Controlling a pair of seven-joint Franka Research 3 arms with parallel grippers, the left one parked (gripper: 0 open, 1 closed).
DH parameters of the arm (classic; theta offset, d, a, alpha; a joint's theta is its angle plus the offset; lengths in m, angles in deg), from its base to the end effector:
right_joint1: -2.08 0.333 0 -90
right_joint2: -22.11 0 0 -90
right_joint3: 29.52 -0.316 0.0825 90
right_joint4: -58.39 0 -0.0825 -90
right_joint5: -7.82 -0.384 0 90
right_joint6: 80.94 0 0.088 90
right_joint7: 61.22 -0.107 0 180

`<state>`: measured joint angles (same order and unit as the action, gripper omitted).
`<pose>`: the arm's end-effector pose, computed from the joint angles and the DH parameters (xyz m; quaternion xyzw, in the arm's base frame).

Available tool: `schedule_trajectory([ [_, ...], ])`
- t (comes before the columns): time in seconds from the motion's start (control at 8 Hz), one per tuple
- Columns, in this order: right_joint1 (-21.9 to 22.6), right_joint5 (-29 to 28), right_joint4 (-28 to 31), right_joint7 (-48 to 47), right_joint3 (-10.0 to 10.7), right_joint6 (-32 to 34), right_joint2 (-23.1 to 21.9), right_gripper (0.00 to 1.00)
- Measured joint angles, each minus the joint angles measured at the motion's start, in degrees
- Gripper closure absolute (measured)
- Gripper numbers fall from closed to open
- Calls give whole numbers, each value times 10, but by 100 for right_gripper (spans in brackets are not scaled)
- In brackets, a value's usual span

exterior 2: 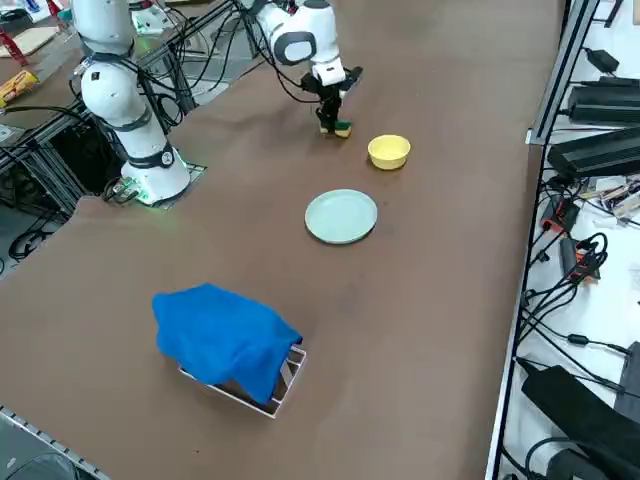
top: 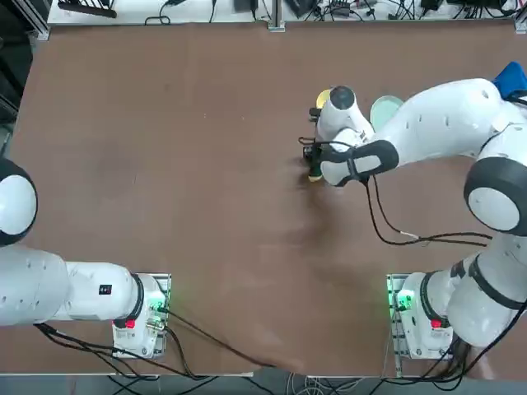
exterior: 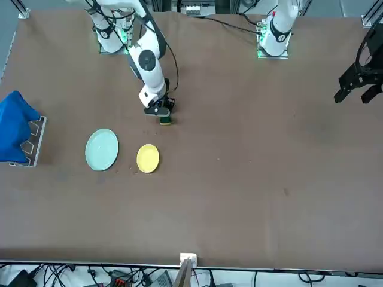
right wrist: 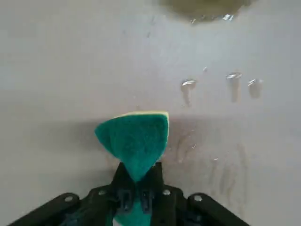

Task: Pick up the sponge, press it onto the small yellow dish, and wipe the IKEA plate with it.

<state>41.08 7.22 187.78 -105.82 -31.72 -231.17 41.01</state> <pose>0.4093 0.3584 0.2181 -0.9992 0.0353 -0.0064 0.0181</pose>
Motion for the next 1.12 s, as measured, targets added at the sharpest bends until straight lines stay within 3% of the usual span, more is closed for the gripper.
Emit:
schedule_trajectory([
  [0.25, -4, 12, -78, 23, 28, 111, -8, 90],
  [0.5, -38, 13, -170, 84, 47, 211, -4, 90],
  [0.75, -85, 8, -240, 139, 48, 276, 19, 90],
  [1.12, -98, -40, -323, 179, 48, 321, 91, 90],
])
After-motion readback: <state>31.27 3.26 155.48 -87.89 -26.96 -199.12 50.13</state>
